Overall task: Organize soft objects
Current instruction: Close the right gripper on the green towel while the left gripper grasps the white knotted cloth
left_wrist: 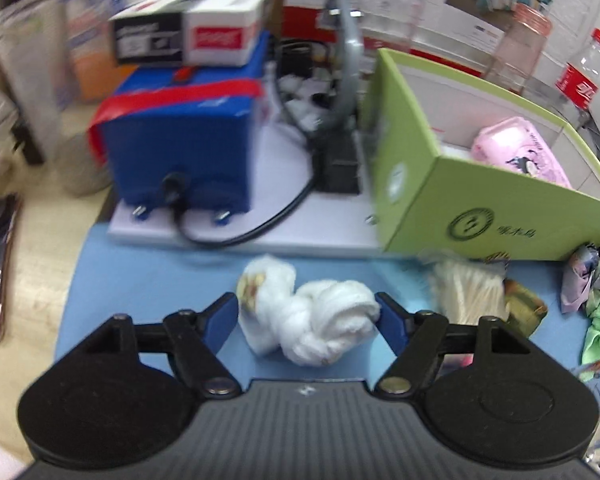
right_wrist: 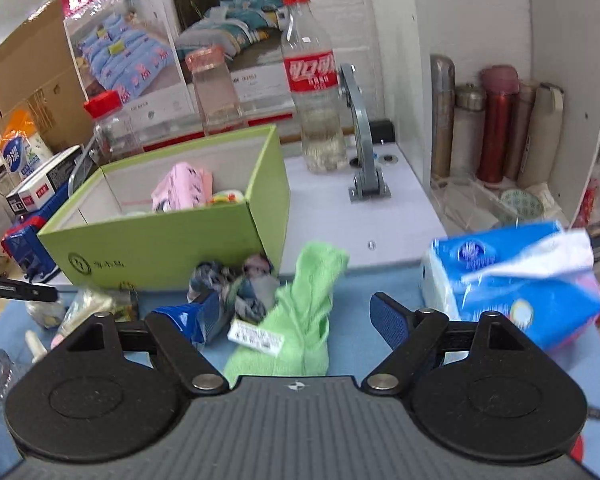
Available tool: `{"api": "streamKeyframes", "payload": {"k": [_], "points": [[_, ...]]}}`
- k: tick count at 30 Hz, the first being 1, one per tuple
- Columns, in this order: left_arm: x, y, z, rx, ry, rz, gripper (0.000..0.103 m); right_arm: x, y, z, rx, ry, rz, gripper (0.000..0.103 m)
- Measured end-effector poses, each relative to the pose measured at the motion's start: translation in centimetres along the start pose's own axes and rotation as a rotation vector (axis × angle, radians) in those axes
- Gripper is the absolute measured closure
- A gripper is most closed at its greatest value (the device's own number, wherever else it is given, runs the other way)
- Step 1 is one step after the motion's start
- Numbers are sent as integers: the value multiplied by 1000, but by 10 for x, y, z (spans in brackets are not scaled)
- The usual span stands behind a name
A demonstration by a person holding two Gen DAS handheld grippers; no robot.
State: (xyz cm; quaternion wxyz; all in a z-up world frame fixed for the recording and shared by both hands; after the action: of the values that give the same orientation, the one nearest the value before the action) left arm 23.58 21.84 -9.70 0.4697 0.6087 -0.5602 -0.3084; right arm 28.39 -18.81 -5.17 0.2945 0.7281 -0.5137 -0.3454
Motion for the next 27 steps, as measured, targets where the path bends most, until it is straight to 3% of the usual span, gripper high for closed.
{"api": "streamKeyframes", "payload": {"k": [4, 11, 14, 18, 21, 27], "points": [[-19, 8, 18, -10, 33, 26, 28, 3, -13, 19, -31, -62, -26, 34], [-16, 6, 29, -18, 4, 19, 28, -7, -44, 29, -72, -88, -22, 34], [-15, 0, 30, -22, -5, 6, 28, -7, -51, 36, -68, -51, 14, 33], [-25, -2, 34, -31, 12, -18, 27, 12, -45, 42, -67, -26, 130, 33], [-35, 3, 45, -42, -16, -71, 27, 24, -33, 52, -75, -10, 175, 33], [-29, 11, 32, 3, -10, -43, 25, 20, -22, 54, -59, 18, 162, 33]]}}
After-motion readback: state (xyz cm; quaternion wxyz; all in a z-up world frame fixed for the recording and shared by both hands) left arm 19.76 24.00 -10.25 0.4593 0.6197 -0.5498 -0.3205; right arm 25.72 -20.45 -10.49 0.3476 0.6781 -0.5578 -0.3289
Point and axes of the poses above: each gripper's, at about its wrist camera, not at the fingertips, and y roughly against the way its jaws point, x to its right, z to its underside, the point moved 10 cm from there along -y, roughly the way its jaws point, and after that the axes turned 13 degrees about -x, right-handed, at the moved point
